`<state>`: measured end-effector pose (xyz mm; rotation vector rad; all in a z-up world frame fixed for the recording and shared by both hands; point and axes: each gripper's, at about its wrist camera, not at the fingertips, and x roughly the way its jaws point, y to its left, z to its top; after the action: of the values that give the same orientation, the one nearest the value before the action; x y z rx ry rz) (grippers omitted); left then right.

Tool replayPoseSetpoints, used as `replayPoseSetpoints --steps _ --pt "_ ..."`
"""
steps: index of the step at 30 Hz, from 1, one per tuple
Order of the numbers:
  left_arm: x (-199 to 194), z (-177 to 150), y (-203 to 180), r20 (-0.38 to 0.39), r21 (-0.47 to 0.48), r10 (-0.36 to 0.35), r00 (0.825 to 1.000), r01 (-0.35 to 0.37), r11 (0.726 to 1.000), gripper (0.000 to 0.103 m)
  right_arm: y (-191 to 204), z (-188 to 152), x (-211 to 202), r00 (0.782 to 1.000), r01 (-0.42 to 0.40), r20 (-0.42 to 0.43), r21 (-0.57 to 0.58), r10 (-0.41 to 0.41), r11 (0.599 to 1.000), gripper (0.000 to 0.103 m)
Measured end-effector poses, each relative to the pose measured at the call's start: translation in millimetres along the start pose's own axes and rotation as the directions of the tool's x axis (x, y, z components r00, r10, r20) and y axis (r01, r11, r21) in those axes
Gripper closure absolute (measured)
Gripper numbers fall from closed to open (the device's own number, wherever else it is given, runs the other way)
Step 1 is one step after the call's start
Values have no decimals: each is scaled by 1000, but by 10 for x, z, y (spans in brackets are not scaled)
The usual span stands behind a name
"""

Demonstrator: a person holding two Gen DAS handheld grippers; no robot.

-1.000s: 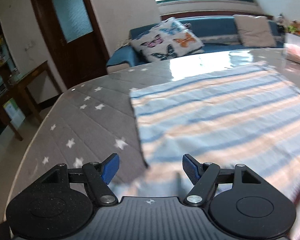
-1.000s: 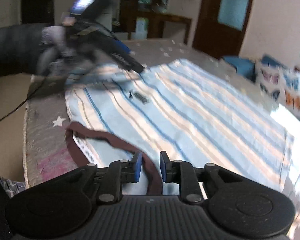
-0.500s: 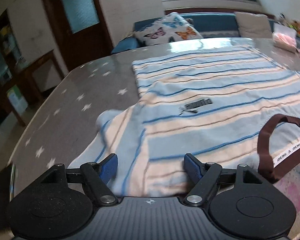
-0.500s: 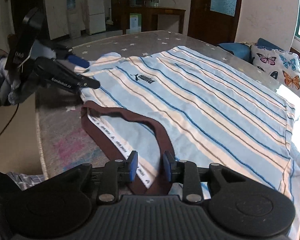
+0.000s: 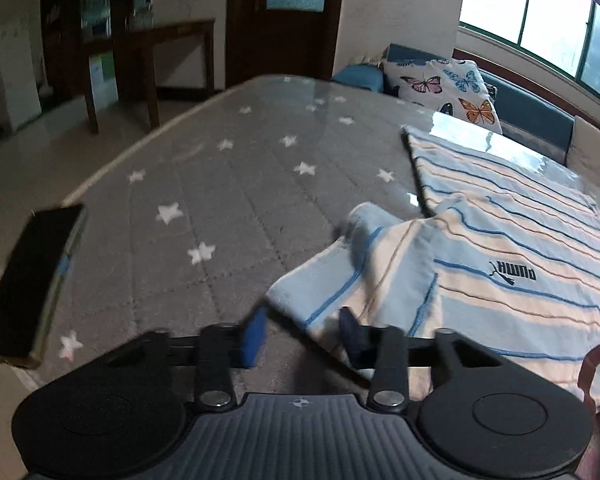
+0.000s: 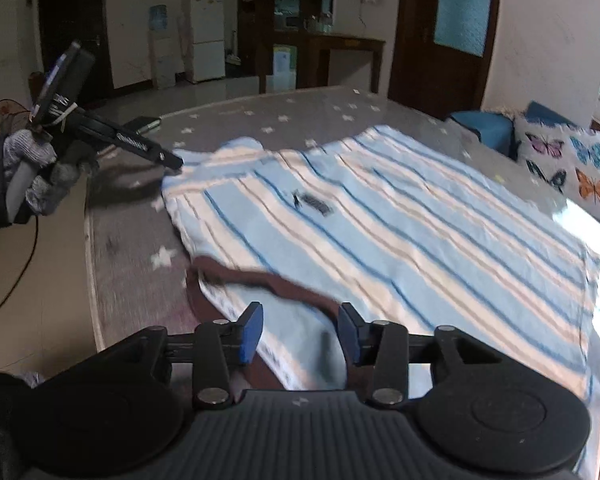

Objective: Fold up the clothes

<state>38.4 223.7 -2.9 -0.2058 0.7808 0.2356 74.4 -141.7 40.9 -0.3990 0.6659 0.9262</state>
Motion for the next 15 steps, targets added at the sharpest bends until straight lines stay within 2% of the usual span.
replayPoseSetpoints --steps 1,2,3,7,10,15 --pt "-10 -9 14 14 0 2 1000 -2 1000 79 33 56 49 1000 -3 4 -9 3 1000 61" --pt "-11 -7 24 19 9 -1 1000 1 1000 93 58 116 101 1000 -5 6 -14 5 1000 61" --pt "-22 -2 51 21 -2 -15 1000 15 1000 97 88 172 158 1000 -7 5 -18 8 1000 60" --pt "-143 32 134 81 -53 -22 996 26 998 100 240 383 411 1000 -29 4 -45 29 999 54" --pt "-255 28 200 128 -70 -32 991 41 997 101 366 501 627 999 -40 -3 -60 40 997 54" --pt "-160 -45 274 92 -82 -47 995 55 995 100 573 530 935 998 -55 -43 -82 51 995 54"
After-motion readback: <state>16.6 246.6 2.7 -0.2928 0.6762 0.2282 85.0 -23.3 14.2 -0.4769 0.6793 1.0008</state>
